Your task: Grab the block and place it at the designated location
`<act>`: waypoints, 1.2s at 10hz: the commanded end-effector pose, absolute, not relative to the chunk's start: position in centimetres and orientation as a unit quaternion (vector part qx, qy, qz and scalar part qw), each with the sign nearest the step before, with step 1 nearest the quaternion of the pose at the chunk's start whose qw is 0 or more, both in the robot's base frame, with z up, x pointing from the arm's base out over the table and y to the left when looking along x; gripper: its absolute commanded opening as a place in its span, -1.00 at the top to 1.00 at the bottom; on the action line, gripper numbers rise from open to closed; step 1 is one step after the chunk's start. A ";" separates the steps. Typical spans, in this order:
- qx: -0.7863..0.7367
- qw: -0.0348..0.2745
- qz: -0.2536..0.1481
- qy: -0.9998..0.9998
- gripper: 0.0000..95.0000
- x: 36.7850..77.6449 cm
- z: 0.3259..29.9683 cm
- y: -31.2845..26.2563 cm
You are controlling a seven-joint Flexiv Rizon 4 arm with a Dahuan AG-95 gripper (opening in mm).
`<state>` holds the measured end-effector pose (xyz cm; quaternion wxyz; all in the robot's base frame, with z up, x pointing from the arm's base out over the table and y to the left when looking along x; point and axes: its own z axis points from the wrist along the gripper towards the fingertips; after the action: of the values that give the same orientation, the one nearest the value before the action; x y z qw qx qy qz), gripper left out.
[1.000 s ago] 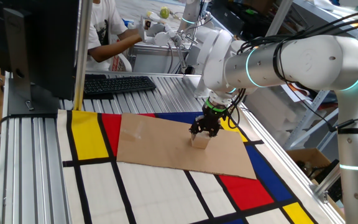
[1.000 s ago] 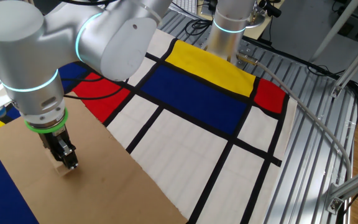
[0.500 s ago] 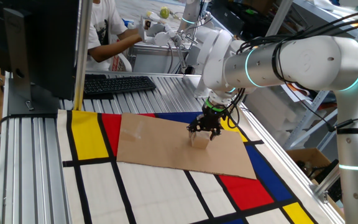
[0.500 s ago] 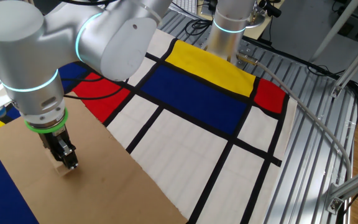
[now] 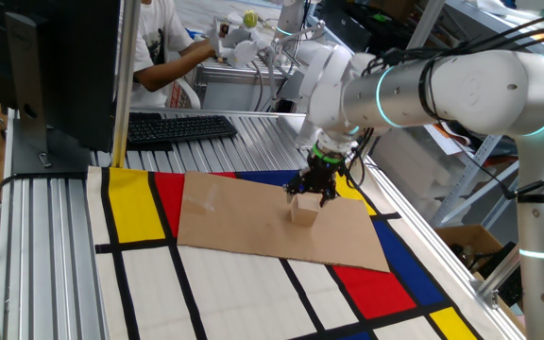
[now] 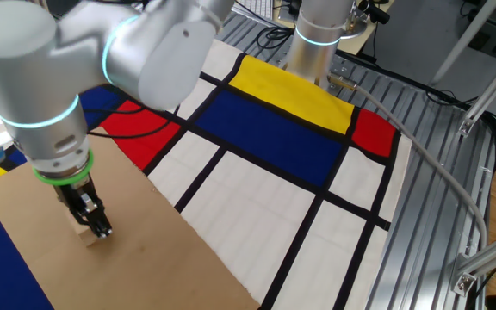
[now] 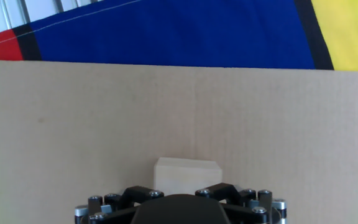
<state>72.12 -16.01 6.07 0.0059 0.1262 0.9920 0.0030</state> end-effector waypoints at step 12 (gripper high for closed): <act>0.117 -0.003 0.045 0.992 1.00 73.7 9.9 -15.3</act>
<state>73.12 -15.30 9.90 0.0068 0.1161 0.9924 0.0407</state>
